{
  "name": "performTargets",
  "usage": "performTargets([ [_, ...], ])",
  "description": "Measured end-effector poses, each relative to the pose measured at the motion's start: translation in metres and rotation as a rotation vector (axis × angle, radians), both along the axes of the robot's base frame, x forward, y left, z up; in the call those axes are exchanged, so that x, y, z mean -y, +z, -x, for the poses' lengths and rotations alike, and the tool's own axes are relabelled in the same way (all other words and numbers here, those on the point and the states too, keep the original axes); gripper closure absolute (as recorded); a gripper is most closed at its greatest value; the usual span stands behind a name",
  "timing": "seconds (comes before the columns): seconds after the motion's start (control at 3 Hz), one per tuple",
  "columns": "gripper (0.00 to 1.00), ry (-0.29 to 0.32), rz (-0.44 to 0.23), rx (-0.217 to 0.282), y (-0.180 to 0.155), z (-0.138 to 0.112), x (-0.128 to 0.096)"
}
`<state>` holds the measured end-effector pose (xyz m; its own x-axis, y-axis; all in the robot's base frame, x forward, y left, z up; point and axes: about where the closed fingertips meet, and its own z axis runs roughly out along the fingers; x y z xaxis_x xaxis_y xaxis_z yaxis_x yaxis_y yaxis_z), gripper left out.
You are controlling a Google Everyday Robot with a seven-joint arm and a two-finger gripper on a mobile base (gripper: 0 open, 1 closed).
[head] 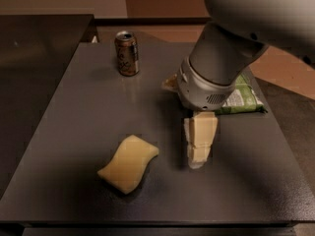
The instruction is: Pick sponge
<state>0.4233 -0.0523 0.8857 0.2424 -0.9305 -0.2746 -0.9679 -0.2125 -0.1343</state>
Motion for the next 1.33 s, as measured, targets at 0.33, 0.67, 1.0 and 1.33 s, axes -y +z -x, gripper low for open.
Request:
performTargets([
  [0.33,0.0,0.054,-0.017,-0.049,-0.023,0.013,-0.031],
  [0.67,0.0,0.092,-0.044,-0.076,-0.035,0.022,-0.056],
  [1.0,0.0,0.106,-0.064,-0.083,-0.044,0.025,-0.067],
  [1.33,0.0,0.116,-0.078,-0.087,-0.05,0.027,-0.074],
])
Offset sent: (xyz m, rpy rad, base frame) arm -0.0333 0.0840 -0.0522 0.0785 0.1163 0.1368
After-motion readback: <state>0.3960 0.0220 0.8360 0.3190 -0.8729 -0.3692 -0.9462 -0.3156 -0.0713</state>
